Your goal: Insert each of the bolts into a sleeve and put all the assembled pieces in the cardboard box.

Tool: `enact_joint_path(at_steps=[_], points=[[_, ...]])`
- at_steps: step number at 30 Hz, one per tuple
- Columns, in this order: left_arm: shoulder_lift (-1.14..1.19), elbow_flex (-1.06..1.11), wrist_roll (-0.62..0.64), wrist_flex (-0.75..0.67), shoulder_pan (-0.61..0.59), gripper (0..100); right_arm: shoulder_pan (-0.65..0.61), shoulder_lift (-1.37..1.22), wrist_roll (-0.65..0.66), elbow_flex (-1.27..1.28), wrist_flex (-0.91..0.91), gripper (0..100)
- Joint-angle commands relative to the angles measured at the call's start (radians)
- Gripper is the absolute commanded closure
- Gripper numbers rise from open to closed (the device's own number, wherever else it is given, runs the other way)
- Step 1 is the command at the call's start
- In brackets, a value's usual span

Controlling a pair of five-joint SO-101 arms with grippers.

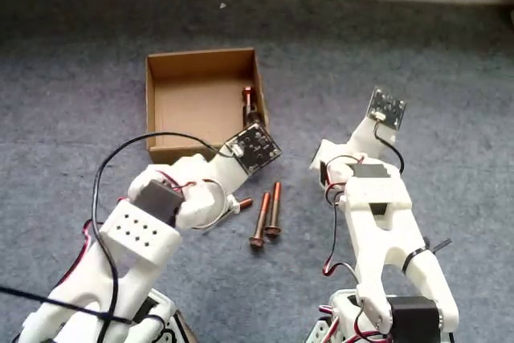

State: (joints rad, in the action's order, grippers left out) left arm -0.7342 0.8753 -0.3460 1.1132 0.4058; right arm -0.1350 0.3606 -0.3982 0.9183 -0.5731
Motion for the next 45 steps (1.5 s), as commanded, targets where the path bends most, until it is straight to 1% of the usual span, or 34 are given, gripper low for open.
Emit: enact_joint_path(at_steps=[1, 4, 6, 11, 16, 19, 24, 28, 31, 33, 38, 41, 44, 45], points=[[0.188, -0.053, -0.006, -0.123, 0.030, 82, 0.013, 0.044, -0.006, -0.007, 0.019, 99.4], [0.317, -0.054, -0.005, -0.203, 0.033, 82, 0.013, 0.044, -0.006, -0.007, 0.019, 99.4], [0.395, -0.071, -0.005, -0.219, 0.035, 82, 0.013, 0.044, -0.006, -0.007, 0.019, 99.4], [0.576, -0.173, -0.005, -0.216, 0.035, 88, 0.013, 0.044, -0.006, -0.007, 0.019, 99.4], [0.727, -0.265, -0.003, -0.213, 0.035, 89, 0.013, 0.044, -0.005, -0.007, 0.019, 99.4], [0.777, -0.325, -0.003, -0.144, 0.035, 89, 0.013, 0.044, -0.005, -0.007, 0.019, 99.4], [0.789, -0.386, 0.003, -0.040, 0.031, 89, 0.036, 0.044, -0.005, -0.007, 0.019, 99.4], [0.788, -0.469, 0.074, 0.029, 0.021, 89, 0.039, 0.044, -0.006, -0.007, 0.019, 99.4], [0.763, -0.519, 0.081, 0.095, 0.025, 89, 0.041, 0.044, -0.005, -0.007, 0.019, 99.4], [0.727, -0.516, 0.083, 0.110, 0.030, 89, 0.050, 0.044, -0.005, -0.008, 0.019, 99.4], [0.662, -0.427, 0.083, 0.106, 0.079, 88, 0.108, 0.044, -0.005, -0.016, 0.019, 99.4], [0.661, -0.383, 0.089, 0.089, 0.096, 82, 0.111, 0.044, -0.005, -0.016, 0.019, 99.4], [0.662, -0.335, 0.166, 0.017, 0.077, 78, 0.111, 0.044, -0.005, -0.016, 0.019, 99.4], [0.662, -0.323, 0.170, -0.003, 0.071, 78, 0.111, 0.044, -0.005, -0.016, 0.019, 99.4]])
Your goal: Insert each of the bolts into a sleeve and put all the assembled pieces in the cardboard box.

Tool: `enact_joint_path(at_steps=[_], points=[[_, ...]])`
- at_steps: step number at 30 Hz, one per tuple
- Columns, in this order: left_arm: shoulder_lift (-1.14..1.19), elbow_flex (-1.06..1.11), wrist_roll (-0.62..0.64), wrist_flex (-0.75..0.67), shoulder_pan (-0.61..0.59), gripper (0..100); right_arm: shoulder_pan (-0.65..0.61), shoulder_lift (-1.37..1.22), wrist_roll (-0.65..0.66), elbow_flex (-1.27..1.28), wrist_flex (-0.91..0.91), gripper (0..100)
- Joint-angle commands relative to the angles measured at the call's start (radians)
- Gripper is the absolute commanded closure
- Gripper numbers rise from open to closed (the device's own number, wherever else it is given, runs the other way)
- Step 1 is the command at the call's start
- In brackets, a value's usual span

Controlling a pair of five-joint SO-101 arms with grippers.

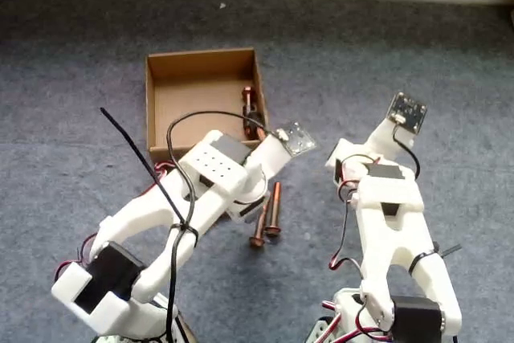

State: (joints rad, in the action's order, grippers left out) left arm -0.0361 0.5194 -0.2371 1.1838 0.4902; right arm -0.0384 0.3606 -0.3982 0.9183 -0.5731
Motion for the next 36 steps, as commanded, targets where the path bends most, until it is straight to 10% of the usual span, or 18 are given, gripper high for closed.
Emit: enact_joint_path(at_steps=[1, 22, 36], points=[[-0.036, 0.042, 0.060, -0.086, -0.018, 78, 0.015, 0.044, -0.005, -0.015, 0.019, 99.4], [0.346, -0.251, 0.066, 0.032, -0.013, 99, 0.015, 0.045, -0.005, -0.013, 0.019, 99.4], [-0.266, 0.131, 0.247, -0.163, -0.016, 99, 0.015, 0.045, -0.005, -0.016, 0.019, 99.4]])
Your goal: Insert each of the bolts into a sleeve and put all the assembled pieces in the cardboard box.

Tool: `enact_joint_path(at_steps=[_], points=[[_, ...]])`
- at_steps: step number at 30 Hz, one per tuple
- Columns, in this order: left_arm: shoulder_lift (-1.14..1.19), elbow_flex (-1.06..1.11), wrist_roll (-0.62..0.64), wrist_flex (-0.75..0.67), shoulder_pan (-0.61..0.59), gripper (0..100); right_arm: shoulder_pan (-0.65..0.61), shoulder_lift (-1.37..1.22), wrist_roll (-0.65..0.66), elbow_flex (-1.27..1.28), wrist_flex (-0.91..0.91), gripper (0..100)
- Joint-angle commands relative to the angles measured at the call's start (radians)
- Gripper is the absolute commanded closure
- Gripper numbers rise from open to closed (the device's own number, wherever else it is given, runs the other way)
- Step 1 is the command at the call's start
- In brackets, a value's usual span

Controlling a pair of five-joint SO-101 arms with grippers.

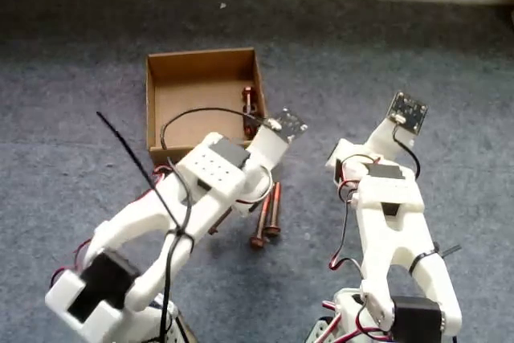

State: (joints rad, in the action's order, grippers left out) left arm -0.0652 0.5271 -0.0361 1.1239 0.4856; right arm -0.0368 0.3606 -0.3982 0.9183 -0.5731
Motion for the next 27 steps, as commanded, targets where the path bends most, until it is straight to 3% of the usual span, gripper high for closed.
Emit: enact_joint_path(at_steps=[1, 10, 16, 27], points=[[-0.288, 0.160, 0.057, -0.129, -0.012, 99, 0.013, 0.045, -0.005, -0.016, 0.019, 99.4], [-0.595, 0.275, 0.319, -0.187, -0.186, 99, 0.013, 0.045, -0.005, -0.016, 0.019, 99.4], [-0.653, 0.292, 0.497, -0.184, -0.203, 99, 0.010, 0.045, -0.005, -0.016, 0.019, 99.4], [-0.831, 0.344, 0.578, -0.190, -0.343, 99, 0.010, 0.045, -0.005, -0.013, 0.019, 99.4]])
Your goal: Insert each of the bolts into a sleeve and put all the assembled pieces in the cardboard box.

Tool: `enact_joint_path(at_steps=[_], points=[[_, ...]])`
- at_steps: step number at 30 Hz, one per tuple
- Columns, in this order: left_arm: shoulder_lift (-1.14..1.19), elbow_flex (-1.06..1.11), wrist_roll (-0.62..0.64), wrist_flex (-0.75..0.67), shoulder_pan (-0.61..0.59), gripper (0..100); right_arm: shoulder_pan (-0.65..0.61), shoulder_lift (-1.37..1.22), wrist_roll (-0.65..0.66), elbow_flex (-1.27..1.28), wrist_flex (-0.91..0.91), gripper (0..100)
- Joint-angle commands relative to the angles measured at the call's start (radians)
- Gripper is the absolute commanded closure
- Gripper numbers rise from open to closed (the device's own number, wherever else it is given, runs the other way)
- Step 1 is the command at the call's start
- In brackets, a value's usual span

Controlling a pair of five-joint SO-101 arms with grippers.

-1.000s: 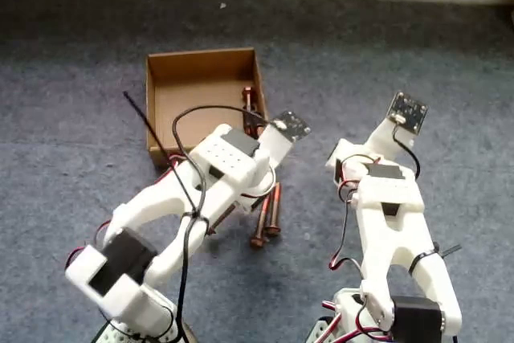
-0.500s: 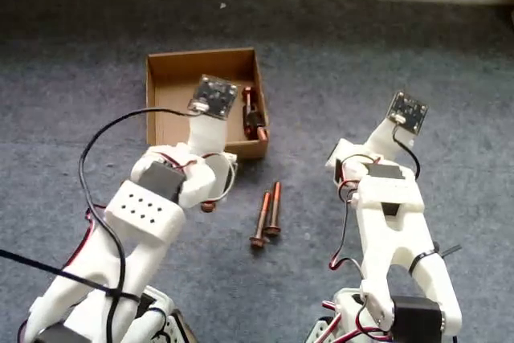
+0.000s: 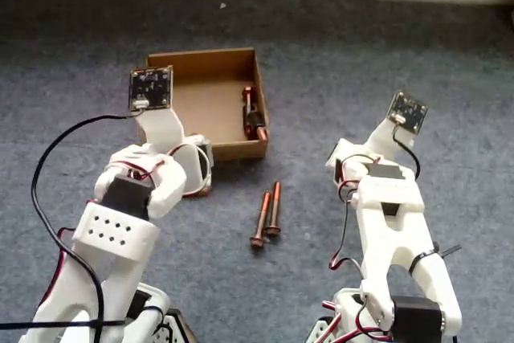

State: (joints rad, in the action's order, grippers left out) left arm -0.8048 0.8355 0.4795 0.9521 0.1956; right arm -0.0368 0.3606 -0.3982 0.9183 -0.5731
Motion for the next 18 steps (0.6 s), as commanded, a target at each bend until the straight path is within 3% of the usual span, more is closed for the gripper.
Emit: enact_joint_path(at_steps=[1, 7, 12, 16, 18], points=[[-0.120, 0.064, 0.118, -0.018, -0.061, 99, 0.010, 0.045, -0.005, -0.013, 0.019, 99.4], [-0.351, 0.326, 0.419, -0.097, -0.067, 99, 0.008, 0.045, -0.005, -0.013, 0.019, 99.4], [-0.579, 0.564, 0.428, -0.296, -0.084, 99, 0.008, 0.045, -0.005, -0.013, 0.019, 99.4], [-0.733, 0.662, 0.405, -0.310, -0.097, 98, 0.008, 0.045, -0.005, -0.013, 0.019, 99.4], [-0.791, 0.680, 0.367, -0.285, -0.094, 93, 0.008, 0.045, -0.005, -0.013, 0.019, 99.4]])
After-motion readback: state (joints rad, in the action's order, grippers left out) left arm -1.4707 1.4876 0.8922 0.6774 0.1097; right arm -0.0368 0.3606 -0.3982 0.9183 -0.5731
